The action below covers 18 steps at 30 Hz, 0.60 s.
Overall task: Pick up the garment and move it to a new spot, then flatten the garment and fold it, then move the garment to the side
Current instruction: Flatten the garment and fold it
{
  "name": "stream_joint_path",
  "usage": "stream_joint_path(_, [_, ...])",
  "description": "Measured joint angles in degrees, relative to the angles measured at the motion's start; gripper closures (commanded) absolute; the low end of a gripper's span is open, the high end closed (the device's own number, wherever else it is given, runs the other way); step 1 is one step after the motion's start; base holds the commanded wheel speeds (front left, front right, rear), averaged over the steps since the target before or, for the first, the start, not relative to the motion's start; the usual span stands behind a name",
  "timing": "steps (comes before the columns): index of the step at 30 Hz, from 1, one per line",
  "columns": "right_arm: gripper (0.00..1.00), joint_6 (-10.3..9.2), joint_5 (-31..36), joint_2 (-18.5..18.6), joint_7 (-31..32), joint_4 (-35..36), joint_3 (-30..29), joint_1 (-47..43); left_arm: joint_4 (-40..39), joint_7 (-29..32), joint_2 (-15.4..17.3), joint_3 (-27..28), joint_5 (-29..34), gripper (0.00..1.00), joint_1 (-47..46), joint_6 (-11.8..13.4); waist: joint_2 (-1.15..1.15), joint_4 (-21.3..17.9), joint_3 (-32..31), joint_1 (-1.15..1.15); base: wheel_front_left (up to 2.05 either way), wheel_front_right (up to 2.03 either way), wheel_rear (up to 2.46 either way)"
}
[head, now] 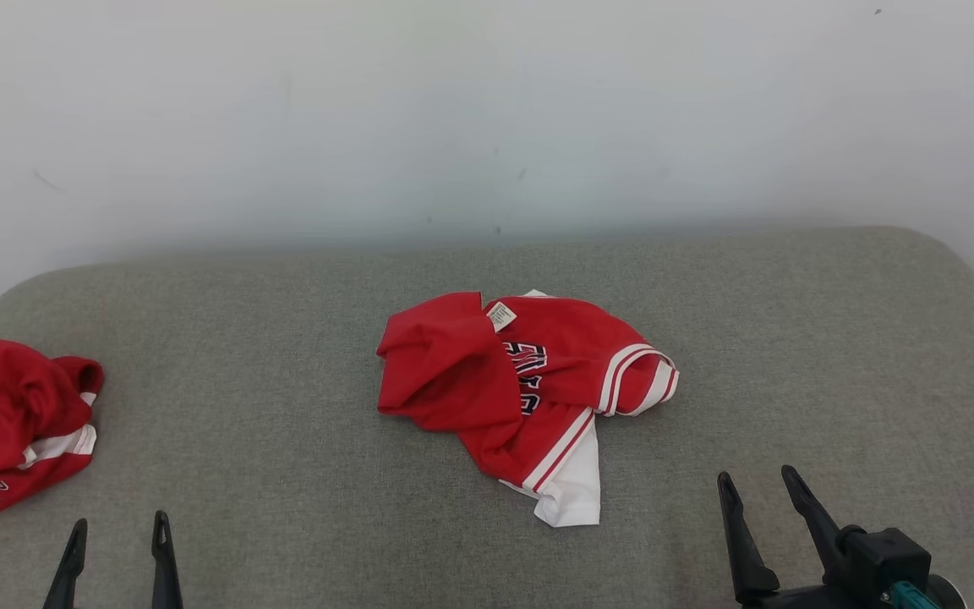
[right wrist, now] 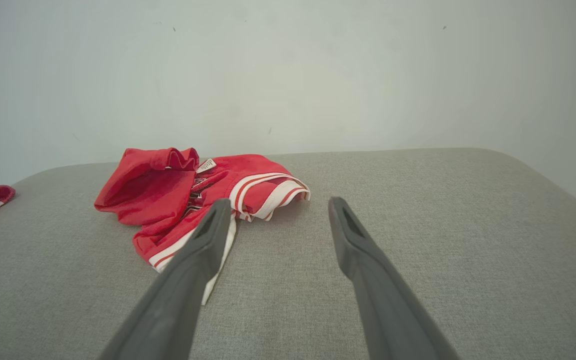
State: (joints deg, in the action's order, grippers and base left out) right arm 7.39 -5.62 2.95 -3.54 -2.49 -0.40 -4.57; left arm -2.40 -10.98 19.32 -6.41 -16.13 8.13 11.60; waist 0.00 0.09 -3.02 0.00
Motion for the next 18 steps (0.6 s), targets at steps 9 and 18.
stream_joint_path(9, [0.0,0.0,-0.43,0.02,-0.18,-0.44,0.24,0.63,0.25,0.0,-0.01,-0.99,-0.09,0.0,-1.02,-0.08,0.0,0.88,0.55,0.0,0.0,0.0,0.0])
stream_joint_path(18, [0.0,0.0,-0.4,-0.01,1.46,-11.27,3.45,10.76,2.67,-0.12,-2.13,-5.55,1.31,0.0,-6.02,-1.52,0.0,4.82,1.78,0.0,0.0,0.0,0.0])
